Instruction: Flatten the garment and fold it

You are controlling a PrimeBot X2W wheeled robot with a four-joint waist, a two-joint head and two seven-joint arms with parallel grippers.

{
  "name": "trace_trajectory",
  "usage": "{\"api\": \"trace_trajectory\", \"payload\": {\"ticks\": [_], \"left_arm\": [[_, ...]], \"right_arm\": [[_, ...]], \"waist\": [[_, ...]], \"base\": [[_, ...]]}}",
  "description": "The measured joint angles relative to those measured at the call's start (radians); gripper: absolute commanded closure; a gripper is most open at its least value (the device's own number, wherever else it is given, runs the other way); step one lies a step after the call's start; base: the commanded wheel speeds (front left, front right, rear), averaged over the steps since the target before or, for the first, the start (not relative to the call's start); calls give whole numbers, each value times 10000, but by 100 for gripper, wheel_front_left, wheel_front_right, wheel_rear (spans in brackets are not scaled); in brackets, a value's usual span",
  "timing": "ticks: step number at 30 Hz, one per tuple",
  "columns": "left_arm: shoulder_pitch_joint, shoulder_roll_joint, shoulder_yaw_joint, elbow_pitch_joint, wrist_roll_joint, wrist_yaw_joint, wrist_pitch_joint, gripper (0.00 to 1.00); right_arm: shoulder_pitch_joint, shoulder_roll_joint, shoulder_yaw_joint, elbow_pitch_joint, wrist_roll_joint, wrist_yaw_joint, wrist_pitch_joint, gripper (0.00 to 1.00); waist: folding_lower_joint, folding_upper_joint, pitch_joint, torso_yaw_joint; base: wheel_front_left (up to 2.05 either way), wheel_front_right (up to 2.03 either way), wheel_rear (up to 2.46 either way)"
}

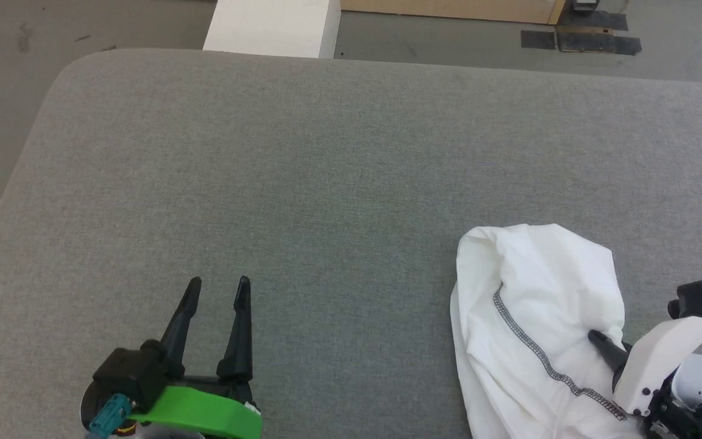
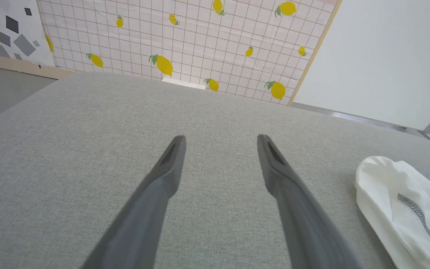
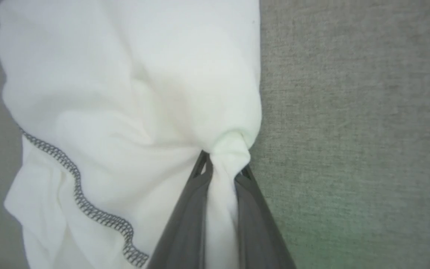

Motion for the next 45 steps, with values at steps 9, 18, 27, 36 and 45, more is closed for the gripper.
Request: {"api": "trace_trajectory", "payload": {"ticks": [9, 18, 27, 36, 45], "left_arm": [[-16, 10, -38, -67, 71, 123, 31, 0], [-11, 251, 0, -224, 324, 251, 171, 0], [-475, 579, 2, -583, 566, 290, 552, 0], [-1231, 1202, 75, -1377, 1174, 389, 1302, 0], [-1732, 1726, 224, -2188, 1674, 579, 2056, 0]], "right_arm": [[-39, -420, 385, -696, 8, -6, -13, 100], [-889, -1292, 771, -899, -104, -6, 165, 100], [-2289, -2378, 1214, -387, -282, -6, 6, 100], [-3487, -4092, 1490, 328, -899, -4, -673, 100], [-4464, -5522, 1453, 1216, -1402, -4, -1404, 100]], "waist": [[0, 0, -190, -415], [0, 0, -246, -1197], [0, 0, 127, -2121], [1, 0, 1143, -2741], [1, 0, 2296, -3261]], "base": [[0, 0, 0], [0, 0, 0], [0, 0, 0], [0, 0, 0], [0, 0, 0]]}}
